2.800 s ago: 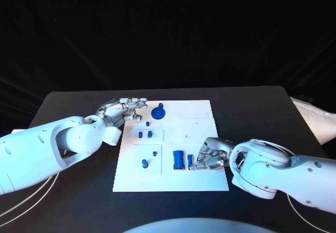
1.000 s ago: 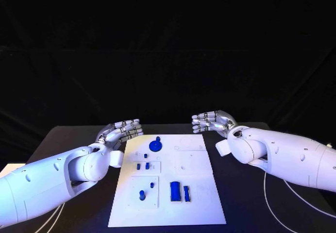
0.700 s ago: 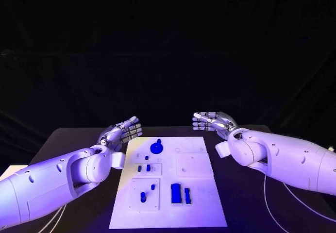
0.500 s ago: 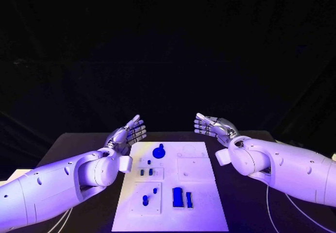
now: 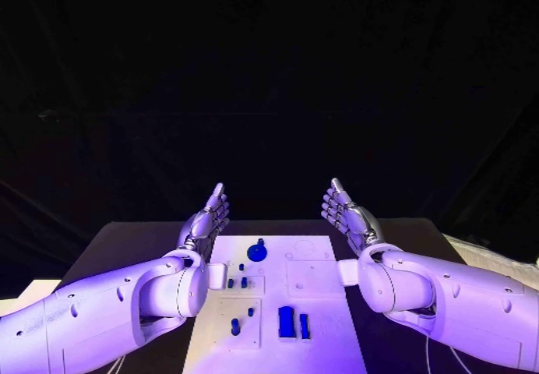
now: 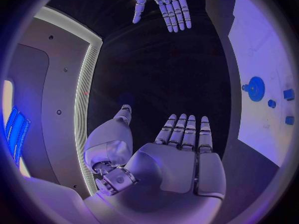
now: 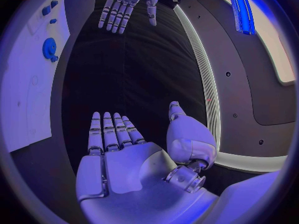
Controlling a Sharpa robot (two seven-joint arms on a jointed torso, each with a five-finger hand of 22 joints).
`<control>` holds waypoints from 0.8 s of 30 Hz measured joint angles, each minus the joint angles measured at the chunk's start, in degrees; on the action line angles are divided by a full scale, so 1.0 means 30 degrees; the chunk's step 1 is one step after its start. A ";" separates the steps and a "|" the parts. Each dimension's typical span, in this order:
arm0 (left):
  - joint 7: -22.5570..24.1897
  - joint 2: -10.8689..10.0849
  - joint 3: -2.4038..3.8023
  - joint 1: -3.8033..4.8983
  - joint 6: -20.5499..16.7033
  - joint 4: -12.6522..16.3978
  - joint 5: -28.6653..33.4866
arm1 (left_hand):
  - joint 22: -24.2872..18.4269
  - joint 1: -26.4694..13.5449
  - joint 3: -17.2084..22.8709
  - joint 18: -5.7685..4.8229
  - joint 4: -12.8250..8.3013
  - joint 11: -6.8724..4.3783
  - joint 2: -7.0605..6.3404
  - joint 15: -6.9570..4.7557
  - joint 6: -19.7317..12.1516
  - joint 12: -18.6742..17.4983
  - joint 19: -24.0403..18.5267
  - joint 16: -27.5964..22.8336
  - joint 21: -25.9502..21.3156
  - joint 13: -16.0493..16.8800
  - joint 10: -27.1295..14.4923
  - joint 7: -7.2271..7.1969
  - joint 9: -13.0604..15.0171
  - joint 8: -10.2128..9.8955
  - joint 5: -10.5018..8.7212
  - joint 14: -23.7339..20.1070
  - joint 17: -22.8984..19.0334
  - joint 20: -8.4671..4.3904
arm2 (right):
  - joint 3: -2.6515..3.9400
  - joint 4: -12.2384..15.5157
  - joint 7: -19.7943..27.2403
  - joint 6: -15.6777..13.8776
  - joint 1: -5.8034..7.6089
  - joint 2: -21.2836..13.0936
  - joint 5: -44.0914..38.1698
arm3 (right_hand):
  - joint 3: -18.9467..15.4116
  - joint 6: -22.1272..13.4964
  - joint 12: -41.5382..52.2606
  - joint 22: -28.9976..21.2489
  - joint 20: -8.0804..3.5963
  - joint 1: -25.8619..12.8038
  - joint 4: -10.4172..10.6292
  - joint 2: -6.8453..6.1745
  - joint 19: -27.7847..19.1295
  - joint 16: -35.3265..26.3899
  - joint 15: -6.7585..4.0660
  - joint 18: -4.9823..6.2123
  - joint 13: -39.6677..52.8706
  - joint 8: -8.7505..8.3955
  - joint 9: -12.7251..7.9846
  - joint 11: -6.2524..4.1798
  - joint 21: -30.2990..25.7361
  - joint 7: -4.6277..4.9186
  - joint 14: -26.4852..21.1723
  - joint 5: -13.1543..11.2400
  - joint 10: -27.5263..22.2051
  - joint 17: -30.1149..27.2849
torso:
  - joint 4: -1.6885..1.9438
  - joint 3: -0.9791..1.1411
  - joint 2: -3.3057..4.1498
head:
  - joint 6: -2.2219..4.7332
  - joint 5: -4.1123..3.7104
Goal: Assemble the parts on the task board
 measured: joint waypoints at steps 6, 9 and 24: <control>0.0276 -0.0009 0.0018 -0.0033 -0.1136 0.0120 -0.0425 | -0.0605 -0.1765 -0.0754 -0.0441 0.0012 -0.0188 0.0016 -0.0103 -0.1282 0.0000 -0.0921 -0.0079 0.0000 -0.0015 -0.1336 -0.0098 -0.0011 0.0000 0.0001 -0.1200 -0.0008 -0.0921 | 0.0024 0.0153 0.0511 -0.1105 -0.0061 -0.0017 0.0472 | -0.0108 -0.1254 0.0000 -0.0635 -0.0447 -0.1842 -0.0005 -0.0001 -0.1199 -0.0031 -0.0034 -0.0480 -0.0087 0.0000 -0.0089 -0.0086 -0.0180 -0.0226 -0.1387 -0.0036 -0.1379 -0.0151 | -0.0005 0.0004 -0.0020 | 0.0002 0.0000; 0.0352 -0.0011 0.0019 -0.0033 -0.1387 0.0122 -0.0537 | -0.0866 -0.2540 -0.1279 -0.0706 0.0018 -0.0233 0.0014 -0.0122 -0.1829 0.0000 -0.1287 -0.0080 0.0000 -0.0015 -0.1918 -0.0114 -0.0015 0.0001 0.0001 -0.1735 -0.0022 -0.1207 | 0.0024 0.0154 0.0648 -0.1359 -0.0061 -0.0021 0.0610 | -0.0161 -0.1800 0.0001 -0.1230 -0.0549 -0.2643 0.0048 0.0001 -0.1717 -0.0031 -0.0038 -0.0558 -0.0101 0.0000 -0.0114 -0.0094 -0.0259 -0.0281 -0.1992 -0.0036 -0.1992 -0.0179 | -0.0005 0.0005 -0.0022 | 0.0004 0.0000; 0.0487 -0.0012 0.0020 -0.0036 -0.1819 0.0127 -0.0736 | -0.2591 -0.5120 -0.1887 -0.0745 0.0005 -0.0305 0.0042 -0.0160 -0.3684 0.0000 -0.2853 -0.0079 0.0002 -0.0012 -0.3840 -0.0157 -0.0021 0.0002 0.0002 -0.3417 -0.0023 -0.1481 | 0.0024 0.0160 0.0883 -0.1792 -0.0061 -0.0020 0.0843 | -0.0213 -0.3581 0.0001 -0.2111 -0.0680 -0.5307 -0.0005 -0.0019 -0.3412 -0.0030 -0.0083 -0.0553 -0.0133 -0.0072 -0.0140 -0.0092 -0.0334 -0.0395 -0.4026 -0.0117 -0.3964 -0.0227 | -0.0005 0.0005 -0.0026 | 0.0004 0.0000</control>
